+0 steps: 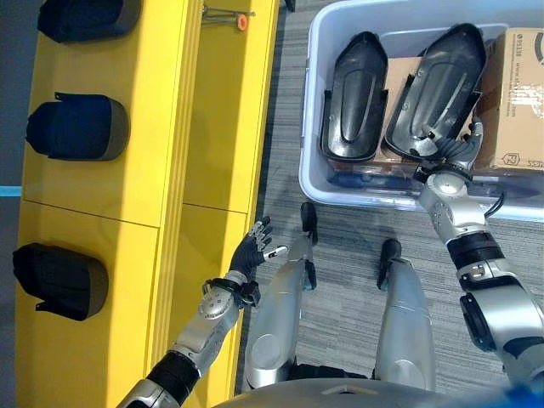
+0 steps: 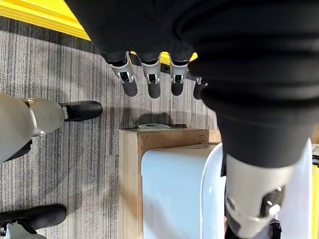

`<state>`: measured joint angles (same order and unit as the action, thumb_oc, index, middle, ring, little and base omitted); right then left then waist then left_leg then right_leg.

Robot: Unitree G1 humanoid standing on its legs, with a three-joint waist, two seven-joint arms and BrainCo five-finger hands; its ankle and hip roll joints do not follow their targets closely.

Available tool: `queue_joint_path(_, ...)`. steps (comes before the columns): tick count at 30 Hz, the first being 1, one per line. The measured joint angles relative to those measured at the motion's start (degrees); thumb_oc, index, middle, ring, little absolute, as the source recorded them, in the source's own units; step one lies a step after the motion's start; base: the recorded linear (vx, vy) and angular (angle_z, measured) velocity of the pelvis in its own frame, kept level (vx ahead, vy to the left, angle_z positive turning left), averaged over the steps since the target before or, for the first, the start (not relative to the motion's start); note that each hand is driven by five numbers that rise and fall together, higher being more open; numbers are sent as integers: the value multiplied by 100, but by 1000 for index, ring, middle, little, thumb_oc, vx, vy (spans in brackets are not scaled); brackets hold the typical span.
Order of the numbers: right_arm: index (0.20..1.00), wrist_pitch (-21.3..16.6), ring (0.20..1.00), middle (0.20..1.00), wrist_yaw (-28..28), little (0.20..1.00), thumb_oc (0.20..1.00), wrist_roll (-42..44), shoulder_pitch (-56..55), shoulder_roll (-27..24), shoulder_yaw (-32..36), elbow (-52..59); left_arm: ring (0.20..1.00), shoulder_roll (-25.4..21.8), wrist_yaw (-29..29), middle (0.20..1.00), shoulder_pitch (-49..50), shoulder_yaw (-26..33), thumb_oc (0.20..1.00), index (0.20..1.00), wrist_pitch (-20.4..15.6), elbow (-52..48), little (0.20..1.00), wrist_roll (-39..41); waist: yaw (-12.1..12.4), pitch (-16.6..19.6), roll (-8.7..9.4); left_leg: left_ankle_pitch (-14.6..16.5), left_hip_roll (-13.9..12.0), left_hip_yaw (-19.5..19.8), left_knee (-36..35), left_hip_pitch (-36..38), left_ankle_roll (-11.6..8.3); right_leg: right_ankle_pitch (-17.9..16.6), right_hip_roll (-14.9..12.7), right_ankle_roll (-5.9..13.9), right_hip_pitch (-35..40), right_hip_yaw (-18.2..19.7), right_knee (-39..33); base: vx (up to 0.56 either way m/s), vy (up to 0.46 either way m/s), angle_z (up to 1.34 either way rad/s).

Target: Move parts from the plastic box to the shelf.

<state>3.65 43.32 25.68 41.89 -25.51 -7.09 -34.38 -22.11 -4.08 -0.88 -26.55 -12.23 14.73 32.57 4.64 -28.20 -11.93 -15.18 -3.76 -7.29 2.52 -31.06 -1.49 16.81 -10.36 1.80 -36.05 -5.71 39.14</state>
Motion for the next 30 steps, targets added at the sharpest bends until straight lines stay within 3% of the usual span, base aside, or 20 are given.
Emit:
queue_joint_path(10,1000,-15,1000,1000,222,1000,1000,893,588,-505,235,-966,1000,-167,120,1000,-19,17,1000,1000,-58,1,1000,12,115,-32,48,134,91,34,222,-251,50,-60,-84,78,-112,25,-41,39,46,2)
queue_joint_path(14,1000,200,1000,1000,187,1000,1000,942,824,-745,166,-1189,1000,-167,126,1000,-49,21,1000,1000,-50,0,1000,56,122,-44,66,198,93,78,399,-554,111,-113,-84,109,-306,15,-51,-7,16,1)
queue_joint_path(17,1000,579,1000,1000,196,1000,1000,824,1025,-867,-39,-1409,1000,-214,129,1000,-69,93,1000,1000,-45,-5,1000,70,151,-99,148,194,95,81,468,-627,136,-145,-88,128,-324,15,-96,-25,31,0)
queue_joint_path(25,1000,887,1000,1000,211,1000,1000,-68,1220,-1078,-416,-1594,1000,-249,126,1000,-102,96,1000,1000,38,-280,1000,263,216,-109,164,211,88,152,571,-995,159,-229,-73,134,-599,-37,-117,-14,16,1)
queue_joint_path(30,1000,1383,1000,1000,219,1000,1000,-608,1301,-1100,-701,-1539,1000,-249,124,1000,-100,190,1000,1000,37,-268,1000,269,247,-122,183,194,83,174,572,-1024,143,-243,-71,132,-598,-63,-153,0,0,0)
